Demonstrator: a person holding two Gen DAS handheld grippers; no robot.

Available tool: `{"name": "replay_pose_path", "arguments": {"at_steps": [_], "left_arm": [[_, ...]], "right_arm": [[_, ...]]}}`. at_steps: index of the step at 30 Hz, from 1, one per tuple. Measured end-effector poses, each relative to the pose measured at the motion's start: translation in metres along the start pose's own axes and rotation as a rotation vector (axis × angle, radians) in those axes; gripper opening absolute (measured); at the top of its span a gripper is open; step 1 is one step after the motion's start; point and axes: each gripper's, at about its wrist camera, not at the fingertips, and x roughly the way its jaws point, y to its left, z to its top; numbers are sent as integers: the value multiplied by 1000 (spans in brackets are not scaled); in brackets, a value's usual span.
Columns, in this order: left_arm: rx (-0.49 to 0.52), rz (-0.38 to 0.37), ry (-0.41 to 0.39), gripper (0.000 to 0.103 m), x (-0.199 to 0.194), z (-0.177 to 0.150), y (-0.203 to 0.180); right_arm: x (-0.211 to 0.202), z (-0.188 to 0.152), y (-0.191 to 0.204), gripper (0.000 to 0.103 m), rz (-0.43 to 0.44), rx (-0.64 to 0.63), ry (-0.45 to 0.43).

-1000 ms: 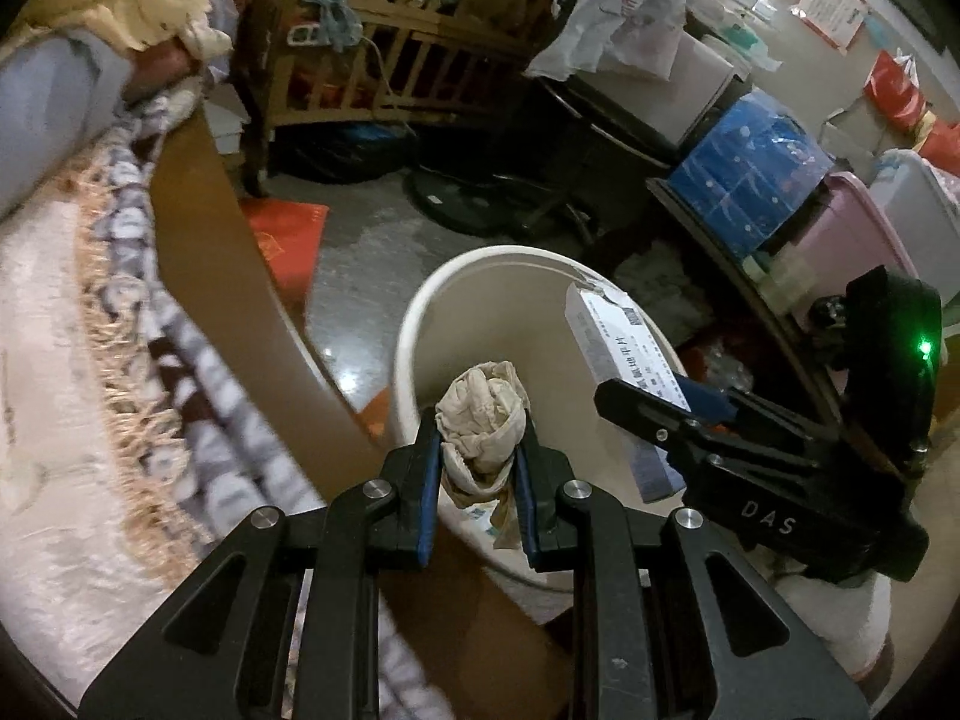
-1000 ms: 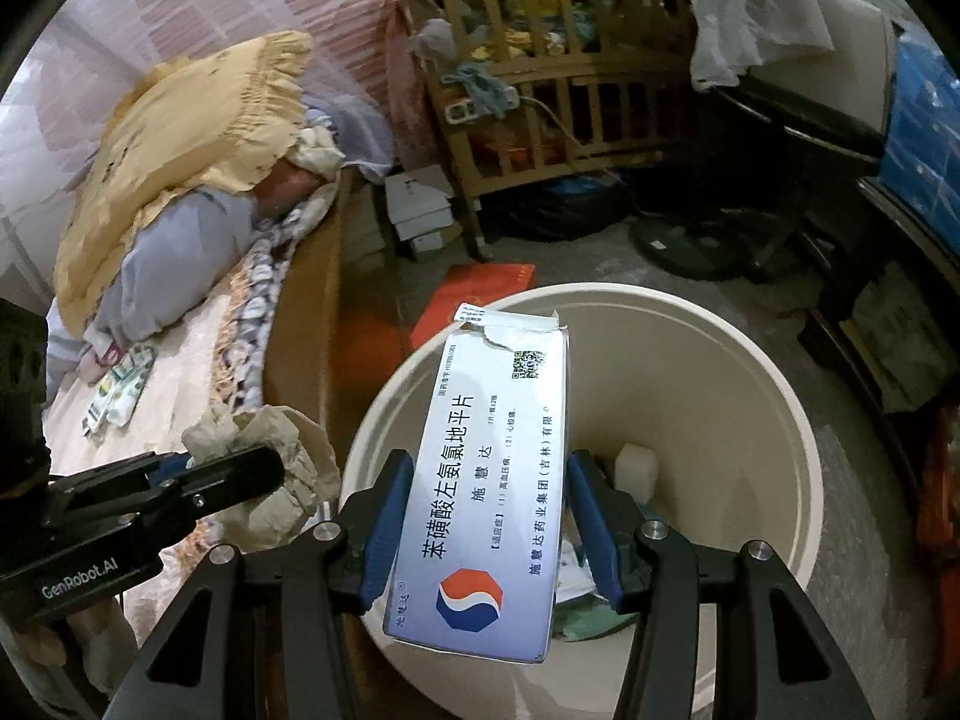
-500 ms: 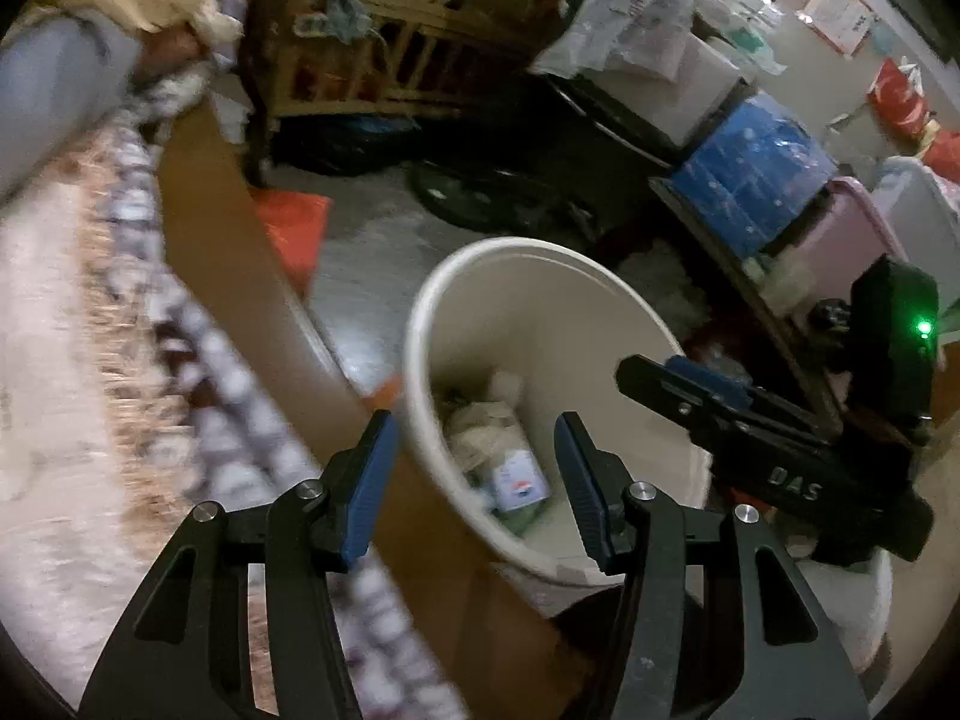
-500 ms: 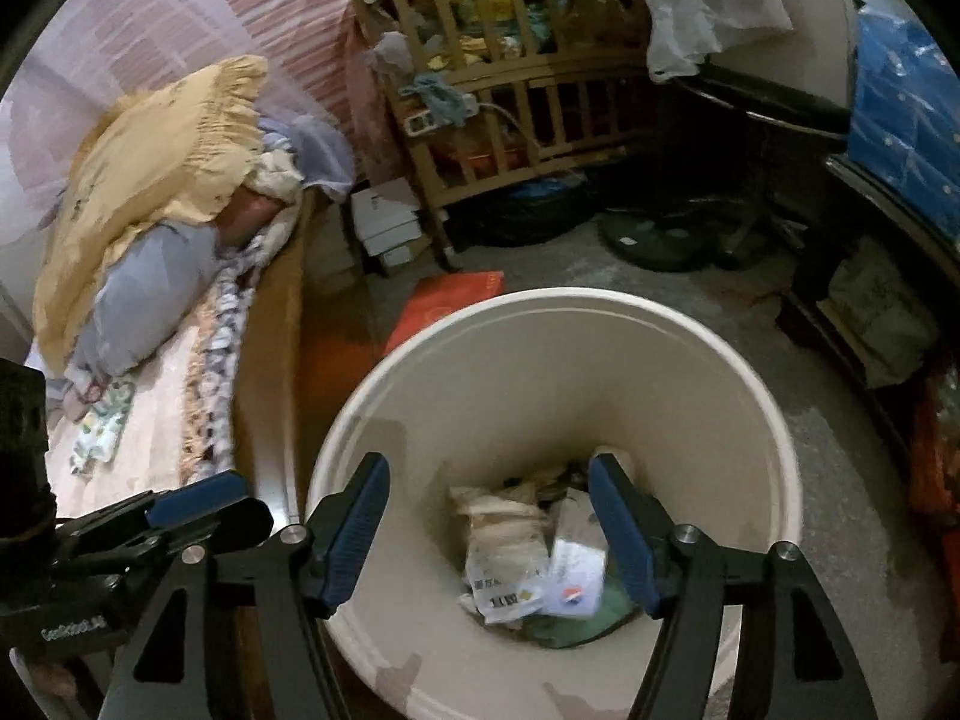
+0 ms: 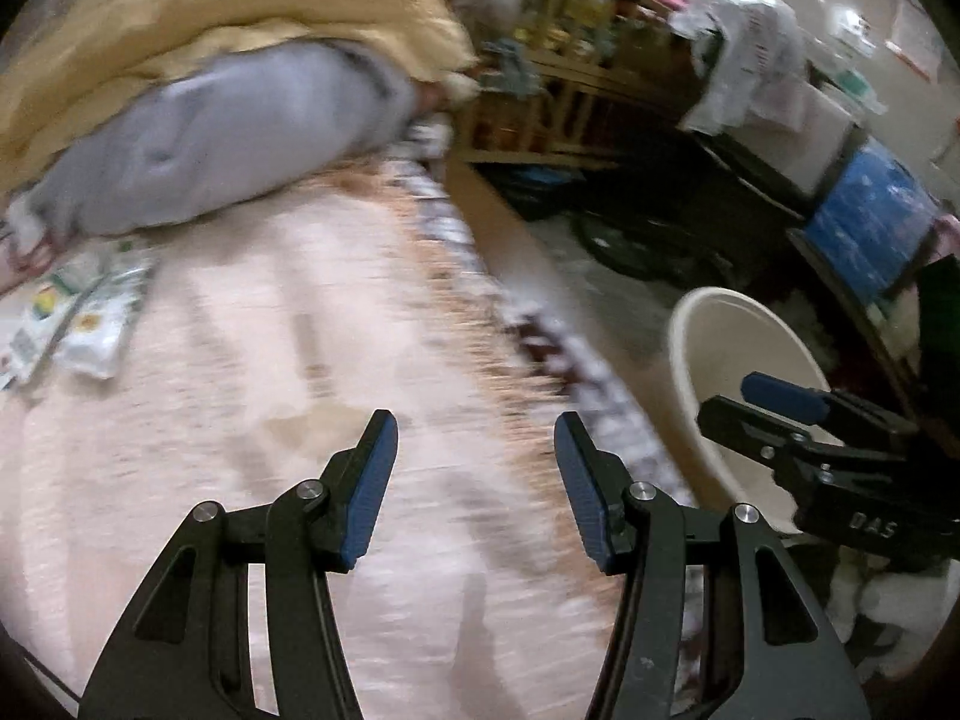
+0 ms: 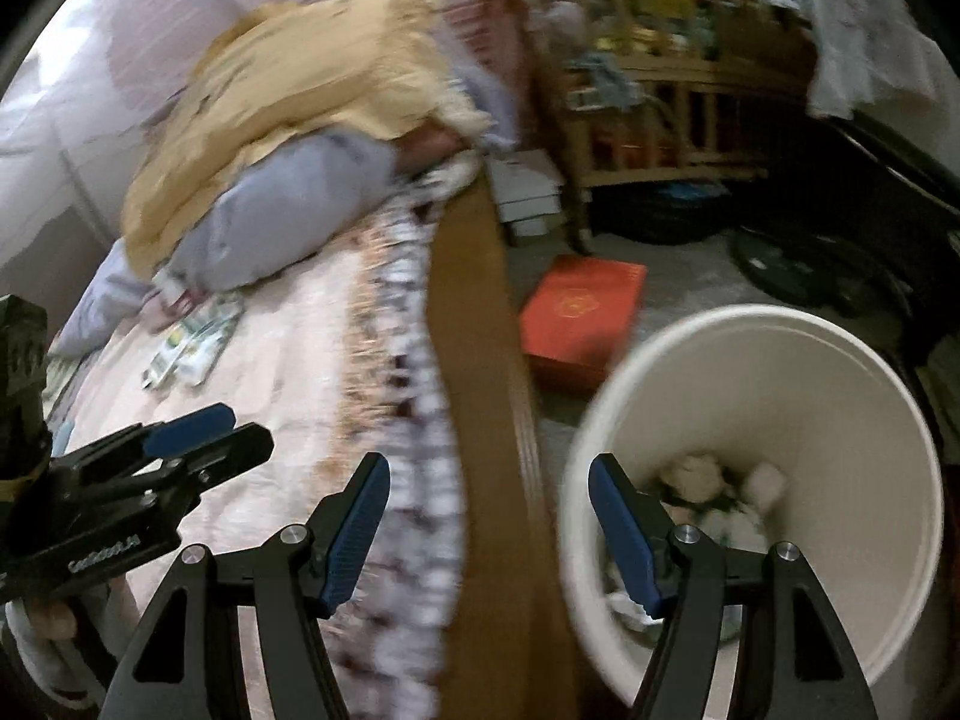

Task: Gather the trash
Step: 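Grasp the rainbow-logo medicine box with the left tool while the right grasps the milk pouch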

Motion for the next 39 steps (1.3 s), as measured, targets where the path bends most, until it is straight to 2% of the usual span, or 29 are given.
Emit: {"name": "replay_pose_path", "arguments": {"at_steps": [8, 12, 14, 19, 23, 28, 34, 36, 38, 39], "left_arm": [[-77, 166, -11, 53, -20, -14, 102], [-155, 233, -15, 53, -33, -19, 163], [-196, 268, -23, 53, -42, -22, 197], [-304, 290, -35, 54, -60, -26, 262], [-327, 300, -51, 58, -67, -25, 295], [-306, 285, -60, 61, -60, -10, 324], [-208, 289, -36, 61, -30, 6, 340], [-180, 279, -15, 61, -17, 11, 341], [-156, 269, 1, 61, -4, 15, 343], [-145, 277, 12, 61, 4, 19, 344]], "right_arm": [[34, 8, 78, 69, 77, -138, 49], [60, 12, 118, 69, 130, -182, 72], [76, 17, 137, 73, 167, -191, 94], [125, 40, 194, 76, 264, -172, 137], [175, 67, 241, 78, 327, -129, 180], [237, 96, 294, 82, 299, -107, 212], [292, 105, 327, 83, 203, -180, 273], [290, 104, 329, 69, 203, -229, 248], [276, 102, 323, 66, 226, -269, 220], [268, 101, 317, 55, 236, -283, 216]]}}
